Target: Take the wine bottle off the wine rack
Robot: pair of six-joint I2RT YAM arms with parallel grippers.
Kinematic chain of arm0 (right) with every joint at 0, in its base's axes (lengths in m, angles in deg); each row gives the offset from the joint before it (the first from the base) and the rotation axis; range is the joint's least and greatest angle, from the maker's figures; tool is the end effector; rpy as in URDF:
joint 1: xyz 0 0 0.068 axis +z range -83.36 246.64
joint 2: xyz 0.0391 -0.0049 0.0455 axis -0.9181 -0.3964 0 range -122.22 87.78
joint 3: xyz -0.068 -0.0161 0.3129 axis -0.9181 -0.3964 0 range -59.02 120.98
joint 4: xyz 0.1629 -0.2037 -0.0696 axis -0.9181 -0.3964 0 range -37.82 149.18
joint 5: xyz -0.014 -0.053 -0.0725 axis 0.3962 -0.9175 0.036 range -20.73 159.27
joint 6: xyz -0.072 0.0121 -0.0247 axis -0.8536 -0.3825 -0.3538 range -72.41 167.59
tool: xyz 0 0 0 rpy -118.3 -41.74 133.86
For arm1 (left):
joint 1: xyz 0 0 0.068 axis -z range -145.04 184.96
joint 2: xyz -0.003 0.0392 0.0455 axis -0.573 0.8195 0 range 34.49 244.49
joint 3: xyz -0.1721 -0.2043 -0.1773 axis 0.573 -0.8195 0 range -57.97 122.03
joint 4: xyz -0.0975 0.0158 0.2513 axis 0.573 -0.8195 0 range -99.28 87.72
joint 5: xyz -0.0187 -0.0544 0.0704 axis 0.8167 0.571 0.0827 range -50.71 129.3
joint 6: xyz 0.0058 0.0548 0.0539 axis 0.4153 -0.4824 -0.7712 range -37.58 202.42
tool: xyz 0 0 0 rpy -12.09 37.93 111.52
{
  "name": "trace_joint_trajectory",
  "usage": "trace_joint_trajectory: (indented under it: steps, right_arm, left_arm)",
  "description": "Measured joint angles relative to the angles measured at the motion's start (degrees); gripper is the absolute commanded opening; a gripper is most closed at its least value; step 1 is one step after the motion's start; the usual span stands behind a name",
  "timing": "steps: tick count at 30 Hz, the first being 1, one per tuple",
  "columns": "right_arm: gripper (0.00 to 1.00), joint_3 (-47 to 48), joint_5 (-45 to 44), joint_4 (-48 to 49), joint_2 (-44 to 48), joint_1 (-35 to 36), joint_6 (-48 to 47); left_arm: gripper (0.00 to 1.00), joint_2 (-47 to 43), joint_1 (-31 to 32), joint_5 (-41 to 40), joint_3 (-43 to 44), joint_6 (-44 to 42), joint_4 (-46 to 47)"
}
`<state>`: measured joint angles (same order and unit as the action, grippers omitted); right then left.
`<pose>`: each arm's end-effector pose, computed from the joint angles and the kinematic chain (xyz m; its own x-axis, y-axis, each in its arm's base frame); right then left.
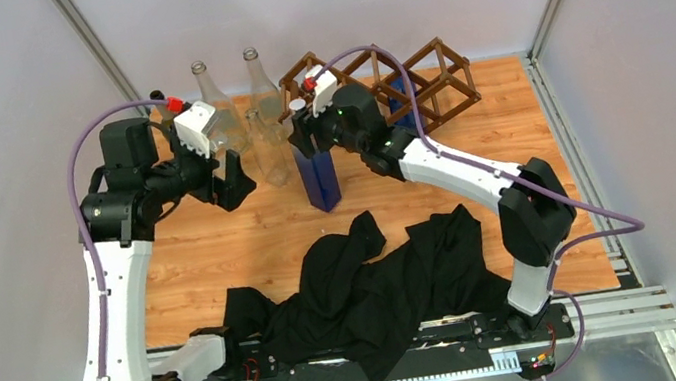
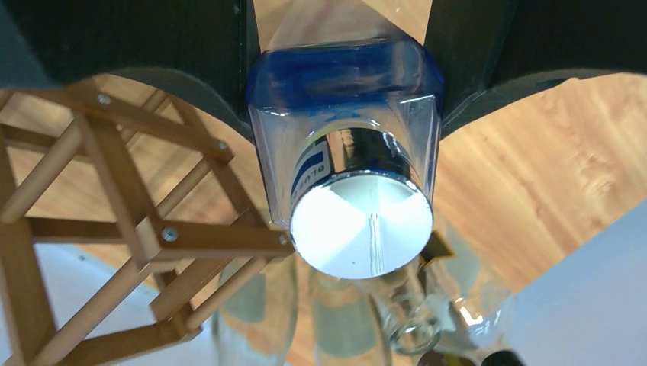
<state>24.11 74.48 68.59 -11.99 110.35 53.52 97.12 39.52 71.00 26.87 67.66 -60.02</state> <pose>0.3369 0.3304 0.3893 -0.1683 -0.0185 -0.9856 -0.7398 0.6632 0.1139 0.1910 -0.0498 0.4678 -0.4342 0.2521 -0.8648 0.6252 0.7755 -0.0879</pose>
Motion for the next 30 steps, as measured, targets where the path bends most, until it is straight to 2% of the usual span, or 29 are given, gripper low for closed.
trace_joint_trajectory:
  steps: [6, 7, 8, 12, 13, 14, 20, 26, 30]
  right_arm:
    - [0.0, 1.8, -3.3, 6.3, -4.2, -0.1, -1.7]
    - [0.03, 1.8, -3.5, 7.3, -4.7, -0.1, -1.9]
    - [0.13, 1.8, -3.6, 8.1, -5.0, -0.1, -2.1]
    - [0.74, 1.8, -3.7, 9.3, -5.5, -0.1, -2.5]
    - [0.85, 1.8, -3.7, 9.3, -5.5, -0.1, -2.5]
    - [0.9, 1.7, -3.7, 9.3, -5.5, -0.1, -2.6]
    - [0.94, 0.7, -4.2, 7.6, -1.1, -0.1, -2.6]
    - [0.97, -4.3, -7.0, 2.8, 10.5, -0.3, -2.8]
    - [0.98, -8.2, -7.9, -1.1, 17.1, -1.4, -1.9]
  left_arm:
    - [1.0, -1.2, 0.0, -2.2, -0.5, 0.4, -0.2]
    - [1.0, -1.4, 0.0, -2.4, -1.0, 0.5, 0.0]
    - [1.0, -1.7, 0.0, -2.7, -1.8, 0.7, 0.4]
    - [1.0, -3.3, 0.0, -3.9, -5.4, 1.4, 2.0]
    - [1.0, -4.0, 0.0, -4.2, -6.5, 1.5, 2.7]
    - [1.0, -4.8, 0.0, -4.7, -7.5, 1.5, 3.5]
    - [1.0, -7.1, 0.0, -7.0, -11.2, 1.9, 7.6]
    - [1.0, -9.7, 0.0, -11.5, -18.6, 3.8, 14.3]
    - [1.0, -9.9, 0.0, -12.2, -19.3, 5.0, 16.0]
